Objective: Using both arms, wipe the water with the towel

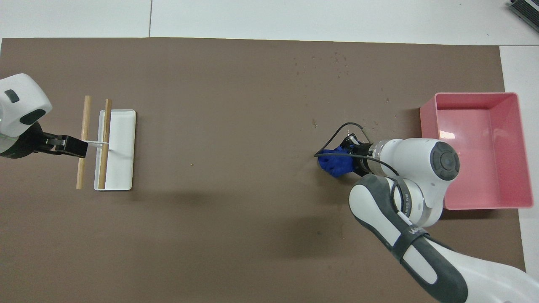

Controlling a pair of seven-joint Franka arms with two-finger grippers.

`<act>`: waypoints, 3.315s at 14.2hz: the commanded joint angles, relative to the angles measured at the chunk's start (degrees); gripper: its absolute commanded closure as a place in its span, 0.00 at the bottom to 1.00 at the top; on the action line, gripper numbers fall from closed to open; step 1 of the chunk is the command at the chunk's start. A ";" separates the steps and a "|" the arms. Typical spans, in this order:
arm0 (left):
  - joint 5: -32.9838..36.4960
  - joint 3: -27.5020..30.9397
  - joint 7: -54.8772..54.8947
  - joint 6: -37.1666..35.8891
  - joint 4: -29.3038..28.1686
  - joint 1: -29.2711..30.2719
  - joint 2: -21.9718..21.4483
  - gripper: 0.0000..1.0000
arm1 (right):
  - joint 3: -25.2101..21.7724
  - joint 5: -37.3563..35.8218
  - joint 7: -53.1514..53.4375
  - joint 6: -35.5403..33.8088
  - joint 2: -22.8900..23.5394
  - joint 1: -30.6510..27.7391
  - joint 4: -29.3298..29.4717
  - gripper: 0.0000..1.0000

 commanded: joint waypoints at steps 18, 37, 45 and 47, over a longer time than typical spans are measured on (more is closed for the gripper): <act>-2.13 0.53 -0.80 2.75 -1.28 -0.41 -1.45 0.00 | -0.30 -12.87 -45.85 -24.46 -3.10 -32.99 9.12 1.00; -3.98 0.53 -1.15 5.12 -0.92 -0.41 -1.09 0.00 | 0.76 -24.20 -49.10 -46.68 -10.48 -21.85 22.80 0.00; -3.98 0.62 -1.33 4.60 -1.19 -0.50 -1.27 0.00 | 0.84 -27.91 -41.64 -60.92 -6.80 -10.66 42.57 0.00; -3.98 0.62 -1.33 4.68 -1.19 -0.59 -1.27 0.00 | 0.93 -28.17 -41.19 -61.98 -7.49 -10.66 42.41 0.00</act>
